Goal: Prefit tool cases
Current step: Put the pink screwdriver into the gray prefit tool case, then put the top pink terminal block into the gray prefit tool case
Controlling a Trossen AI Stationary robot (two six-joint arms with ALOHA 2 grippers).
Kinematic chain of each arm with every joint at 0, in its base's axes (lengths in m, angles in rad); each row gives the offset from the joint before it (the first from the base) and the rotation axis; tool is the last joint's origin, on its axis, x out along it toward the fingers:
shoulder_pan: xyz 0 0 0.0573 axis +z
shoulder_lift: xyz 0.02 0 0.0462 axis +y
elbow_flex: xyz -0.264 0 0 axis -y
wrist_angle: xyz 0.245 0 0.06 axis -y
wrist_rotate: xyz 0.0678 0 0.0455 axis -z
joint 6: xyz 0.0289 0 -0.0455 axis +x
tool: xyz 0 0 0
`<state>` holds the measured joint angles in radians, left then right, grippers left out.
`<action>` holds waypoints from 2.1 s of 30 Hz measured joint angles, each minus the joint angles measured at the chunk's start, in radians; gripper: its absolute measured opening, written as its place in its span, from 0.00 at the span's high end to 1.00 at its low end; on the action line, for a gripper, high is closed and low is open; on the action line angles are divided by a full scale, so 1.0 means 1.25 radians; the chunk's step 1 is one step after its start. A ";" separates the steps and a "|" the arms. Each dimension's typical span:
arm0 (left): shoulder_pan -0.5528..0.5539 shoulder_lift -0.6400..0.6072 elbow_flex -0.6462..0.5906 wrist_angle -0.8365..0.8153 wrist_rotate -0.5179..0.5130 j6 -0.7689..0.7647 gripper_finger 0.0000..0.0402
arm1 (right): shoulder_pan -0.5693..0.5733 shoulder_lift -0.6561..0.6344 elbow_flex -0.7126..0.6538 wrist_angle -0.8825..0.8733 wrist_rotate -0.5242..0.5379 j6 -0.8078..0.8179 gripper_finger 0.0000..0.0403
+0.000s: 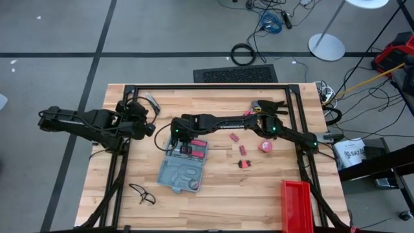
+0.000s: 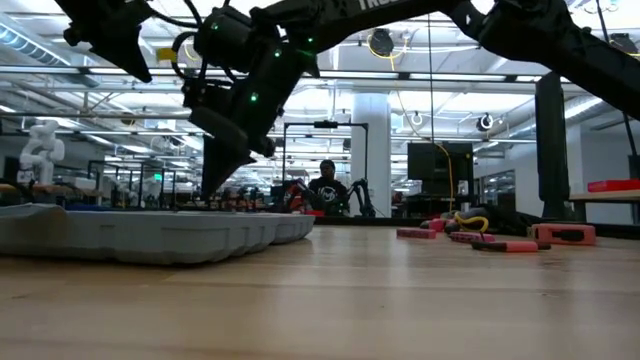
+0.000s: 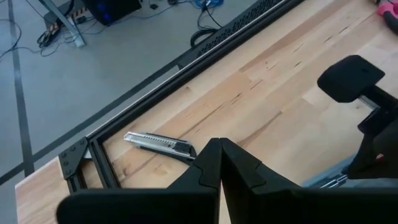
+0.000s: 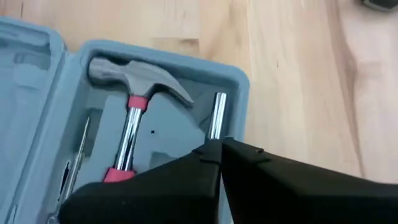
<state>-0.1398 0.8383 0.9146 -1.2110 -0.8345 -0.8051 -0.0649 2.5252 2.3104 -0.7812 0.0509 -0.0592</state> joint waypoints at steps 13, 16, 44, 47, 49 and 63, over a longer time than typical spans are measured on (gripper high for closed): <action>0.000 0.000 0.000 0.000 0.006 0.000 0.97 | 0.000 0.031 -0.001 0.026 -0.003 -0.004 1.00; 0.000 0.000 0.000 -0.001 0.006 0.000 0.97 | 0.001 -0.001 -0.001 0.004 0.003 -0.004 1.00; 0.000 0.000 -0.047 0.000 0.032 -0.020 0.97 | 0.023 -0.019 -0.002 -0.211 0.083 0.029 1.00; 0.000 0.000 -0.047 0.000 0.032 -0.020 0.97 | 0.023 -0.059 -0.001 -0.280 0.163 0.034 1.00; -0.001 0.000 -0.047 0.001 0.040 -0.020 0.97 | 0.020 -0.084 0.000 -0.390 0.206 0.066 1.00; -0.132 0.000 -0.047 0.004 0.013 -0.022 0.97 | -0.020 -0.651 -0.676 -0.370 0.229 0.367 1.00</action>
<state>-0.3043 0.8385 0.8562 -1.2066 -0.8180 -0.8322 -0.0901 1.7117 1.4655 -1.2442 0.3374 0.3992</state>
